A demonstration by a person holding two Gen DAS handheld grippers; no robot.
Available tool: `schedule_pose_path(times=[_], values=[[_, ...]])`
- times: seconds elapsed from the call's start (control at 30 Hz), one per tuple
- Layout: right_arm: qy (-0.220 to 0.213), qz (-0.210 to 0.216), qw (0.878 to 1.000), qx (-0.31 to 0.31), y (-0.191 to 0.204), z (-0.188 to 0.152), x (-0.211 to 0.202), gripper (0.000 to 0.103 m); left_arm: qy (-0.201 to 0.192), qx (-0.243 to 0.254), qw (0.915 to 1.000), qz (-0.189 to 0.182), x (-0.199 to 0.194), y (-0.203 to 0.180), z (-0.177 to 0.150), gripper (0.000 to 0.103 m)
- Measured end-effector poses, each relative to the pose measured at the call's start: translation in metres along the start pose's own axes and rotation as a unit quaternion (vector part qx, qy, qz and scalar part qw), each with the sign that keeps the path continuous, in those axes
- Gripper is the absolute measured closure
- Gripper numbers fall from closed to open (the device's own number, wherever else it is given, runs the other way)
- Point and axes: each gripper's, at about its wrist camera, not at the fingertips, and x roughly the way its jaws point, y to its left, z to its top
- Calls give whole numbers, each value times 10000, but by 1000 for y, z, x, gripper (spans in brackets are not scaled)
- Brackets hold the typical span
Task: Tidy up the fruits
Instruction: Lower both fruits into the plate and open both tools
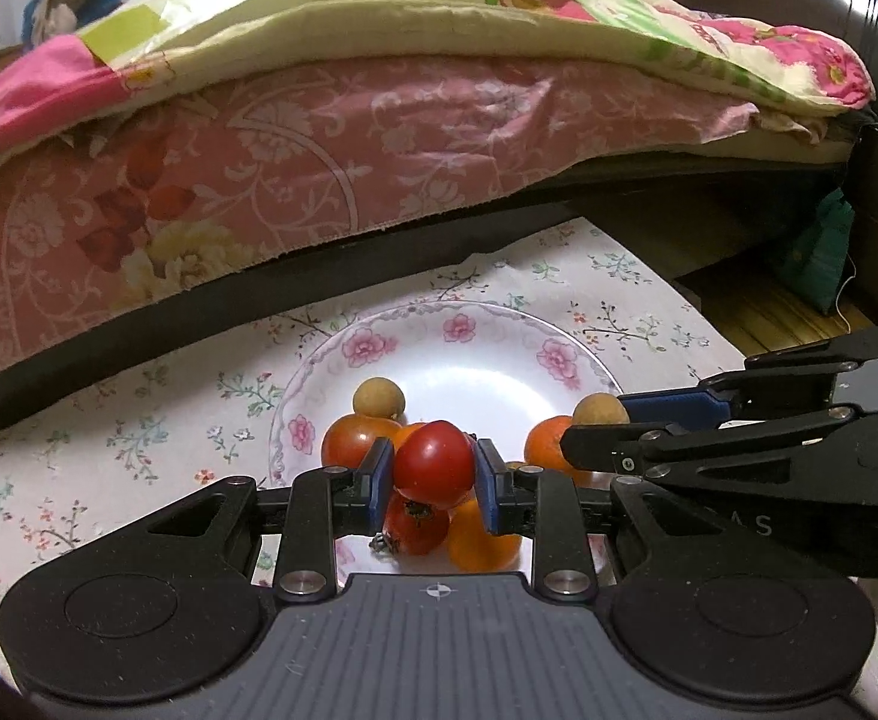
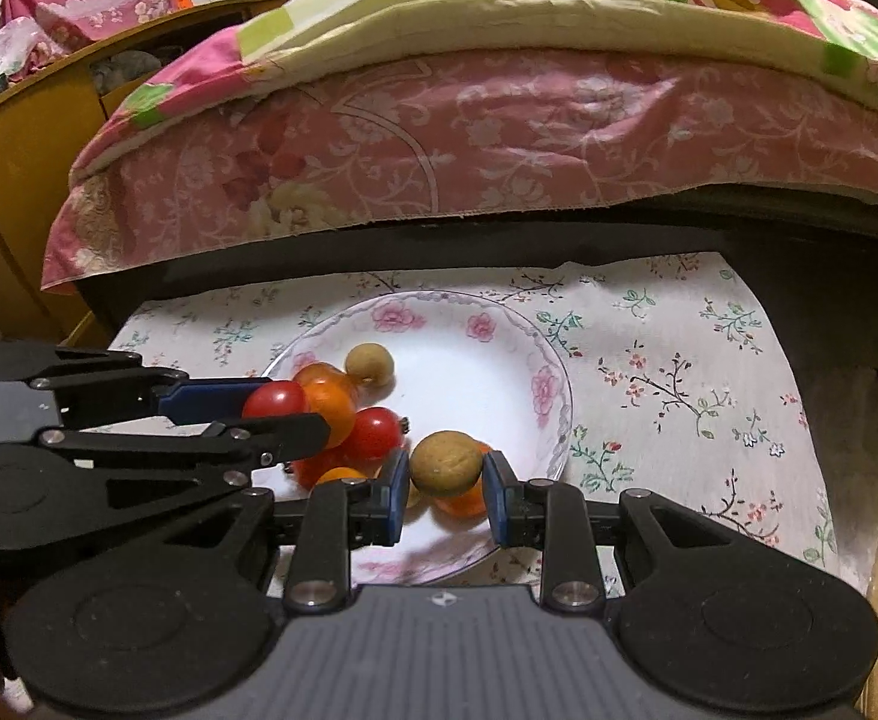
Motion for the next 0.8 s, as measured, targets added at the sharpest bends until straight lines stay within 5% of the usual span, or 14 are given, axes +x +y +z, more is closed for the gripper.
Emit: schedule_pose_path(times=[0.4, 0.8], values=[[-24, 141, 9998, 149, -12, 10, 23, 75, -64, 73, 9999, 77, 23, 5, 17, 71], [-59, 171, 9996, 224, -16, 12, 31, 75, -63, -61, 9998, 176, 26, 11, 17, 60]])
